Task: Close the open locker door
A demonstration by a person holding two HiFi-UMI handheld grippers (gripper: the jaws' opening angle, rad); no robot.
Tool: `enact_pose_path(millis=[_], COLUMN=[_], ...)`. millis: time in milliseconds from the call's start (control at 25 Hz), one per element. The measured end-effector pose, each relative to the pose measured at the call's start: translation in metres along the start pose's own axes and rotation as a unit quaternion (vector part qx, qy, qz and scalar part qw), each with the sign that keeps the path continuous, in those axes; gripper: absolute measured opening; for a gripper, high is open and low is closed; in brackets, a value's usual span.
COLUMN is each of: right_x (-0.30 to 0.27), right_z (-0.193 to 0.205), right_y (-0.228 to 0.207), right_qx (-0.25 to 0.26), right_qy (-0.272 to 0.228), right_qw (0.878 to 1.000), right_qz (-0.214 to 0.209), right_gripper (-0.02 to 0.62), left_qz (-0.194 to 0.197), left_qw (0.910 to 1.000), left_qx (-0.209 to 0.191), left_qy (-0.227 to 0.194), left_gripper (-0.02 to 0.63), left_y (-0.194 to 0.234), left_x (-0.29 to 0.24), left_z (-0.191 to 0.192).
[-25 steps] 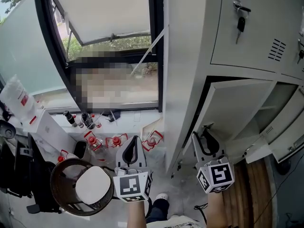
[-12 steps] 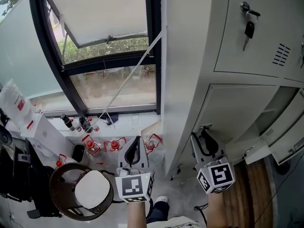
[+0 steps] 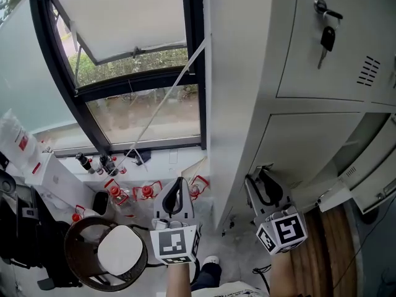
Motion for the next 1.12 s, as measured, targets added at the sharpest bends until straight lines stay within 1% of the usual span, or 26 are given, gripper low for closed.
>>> enact_pose_path(millis=[160,240,440,600,840,1000,1120], right_x=[0.001,0.004,0.016,0.032,0.077,0.122,0.163], right_z=[0.0,-0.001,-0.006,-0.01,-0.017,-0.021,-0.024], right_y=[0.0,0.002,0.008,0.007,-0.023,-0.055,-0.083], right_qx=[-0.002,-0.006,0.004,0.005,0.004,0.004,0.003], right_qy=[-0.002,-0.006,-0.01,-0.019,-0.023,-0.025,-0.026], right_qw=[1.0,1.0,1.0,1.0,0.998,0.994,0.988], right_qz=[0.003,0.0,-0.003,0.007,0.062,0.108,0.151], right_gripper=[0.132,0.158,0.158,0.158,0.158,0.158,0.158], left_qz=[0.008,0.012,0.02,0.029,0.051,0.07,0.093], left_qw=[1.0,0.9999,0.9998,0.9995,0.9984,0.9971,0.9951], left_qx=[0.003,0.003,0.0,-0.003,-0.004,-0.004,-0.002], left_qy=[0.0,-0.001,-0.004,-0.009,-0.025,-0.032,-0.032], left_gripper=[0.0,0.0,0.0,0.0,0.0,0.0,0.0], left_y=[-0.005,-0.007,-0.015,-0.025,-0.064,-0.105,-0.143], left_x=[-0.002,0.0,0.005,0.01,0.02,0.025,0.027], left_z=[0.0,-0.001,-0.004,-0.011,-0.023,-0.028,-0.03])
Point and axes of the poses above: the fingertips, and each gripper's own axes: x backward along the fingers, y to its left, z out of its underside, the point moved 9 cm from there along x, backward along the fingers, and after that the axes turned 7 degrees about z, right-handed, at the moved point
